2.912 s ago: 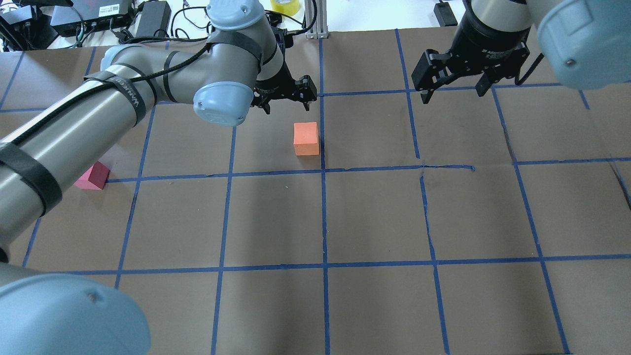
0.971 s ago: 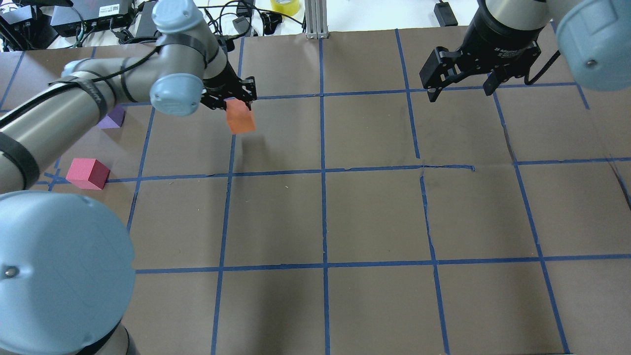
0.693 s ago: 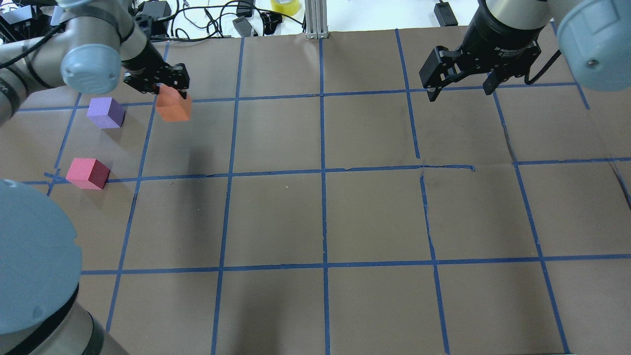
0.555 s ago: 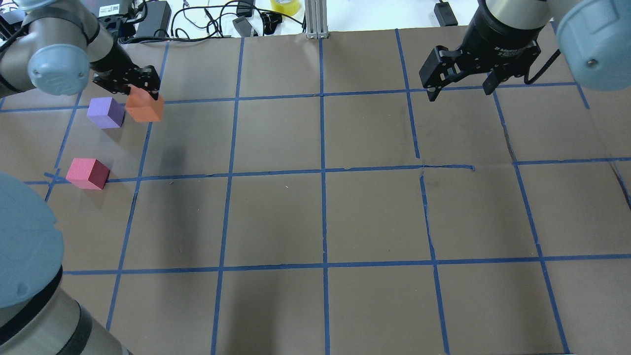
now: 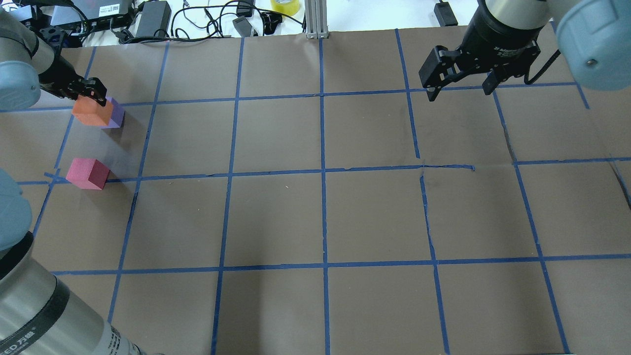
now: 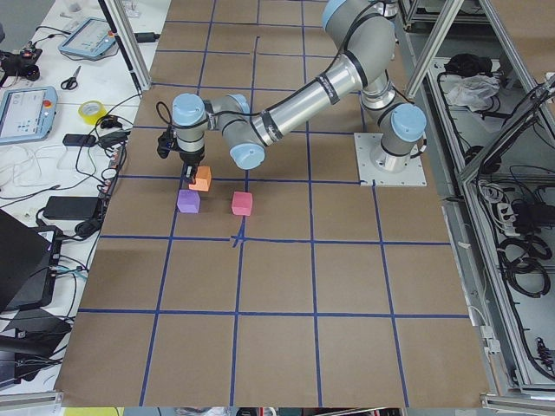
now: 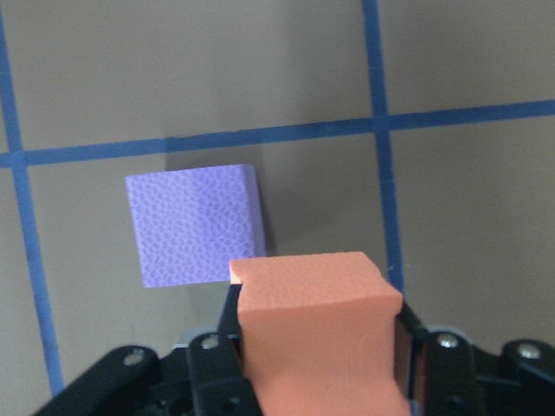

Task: Arrange blocks in a line
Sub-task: 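Carry the orange cube with the left gripper toward the purple cube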

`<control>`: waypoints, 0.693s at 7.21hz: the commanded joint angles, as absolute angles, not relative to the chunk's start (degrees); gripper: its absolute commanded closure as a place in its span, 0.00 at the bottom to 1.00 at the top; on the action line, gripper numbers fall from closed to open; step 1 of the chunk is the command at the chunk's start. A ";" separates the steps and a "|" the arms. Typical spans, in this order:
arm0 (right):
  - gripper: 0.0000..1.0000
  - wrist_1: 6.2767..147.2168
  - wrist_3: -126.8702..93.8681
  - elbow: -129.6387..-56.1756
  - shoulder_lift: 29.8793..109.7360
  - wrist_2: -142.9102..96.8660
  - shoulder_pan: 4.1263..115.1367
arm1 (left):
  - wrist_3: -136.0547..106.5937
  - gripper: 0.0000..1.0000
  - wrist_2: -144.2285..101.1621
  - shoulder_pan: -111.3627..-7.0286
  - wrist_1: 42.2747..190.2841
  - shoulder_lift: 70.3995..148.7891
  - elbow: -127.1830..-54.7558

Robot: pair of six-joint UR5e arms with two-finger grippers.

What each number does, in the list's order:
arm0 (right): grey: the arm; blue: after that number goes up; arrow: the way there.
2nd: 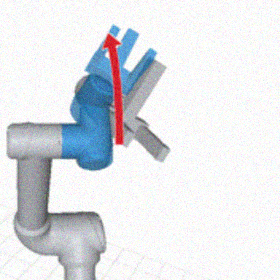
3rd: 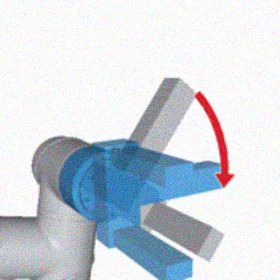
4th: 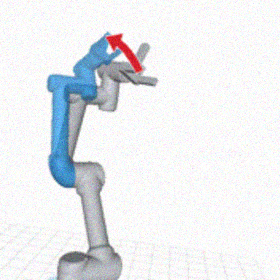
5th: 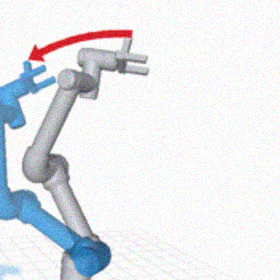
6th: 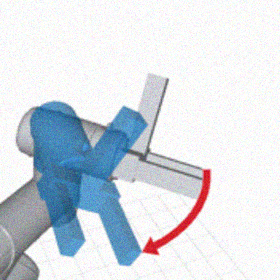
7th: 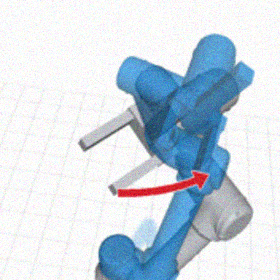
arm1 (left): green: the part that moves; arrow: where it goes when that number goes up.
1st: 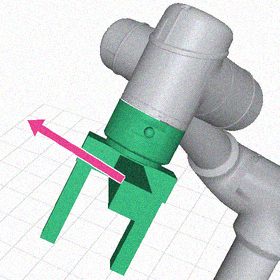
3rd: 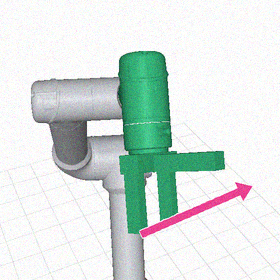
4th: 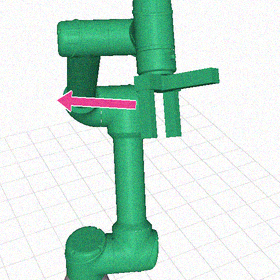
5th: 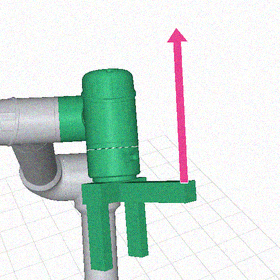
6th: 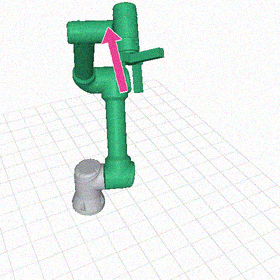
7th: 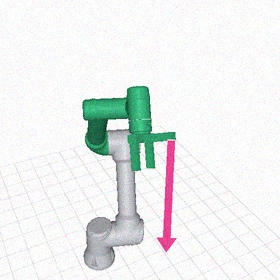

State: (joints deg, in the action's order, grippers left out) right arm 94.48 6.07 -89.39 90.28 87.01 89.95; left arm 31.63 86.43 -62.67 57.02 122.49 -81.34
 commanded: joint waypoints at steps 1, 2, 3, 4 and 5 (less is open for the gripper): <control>0.00 94.48 6.15 -89.47 90.26 87.10 89.82 | 34.53 1.00 85.79 -61.35 56.78 123.92 -81.21; 0.00 94.48 6.24 -89.47 90.26 87.19 89.74 | 34.54 1.00 85.69 -60.48 56.86 124.19 -82.08; 0.00 94.48 6.33 -89.47 90.26 87.36 89.74 | 33.93 1.00 85.69 -60.29 57.30 123.58 -83.05; 0.00 94.48 6.33 -89.47 90.18 87.80 89.74 | 33.84 1.00 85.87 -60.29 57.39 122.62 -83.14; 0.00 94.48 6.33 -89.47 90.18 88.06 89.74 | 33.84 1.00 85.52 -60.29 57.22 123.39 -83.06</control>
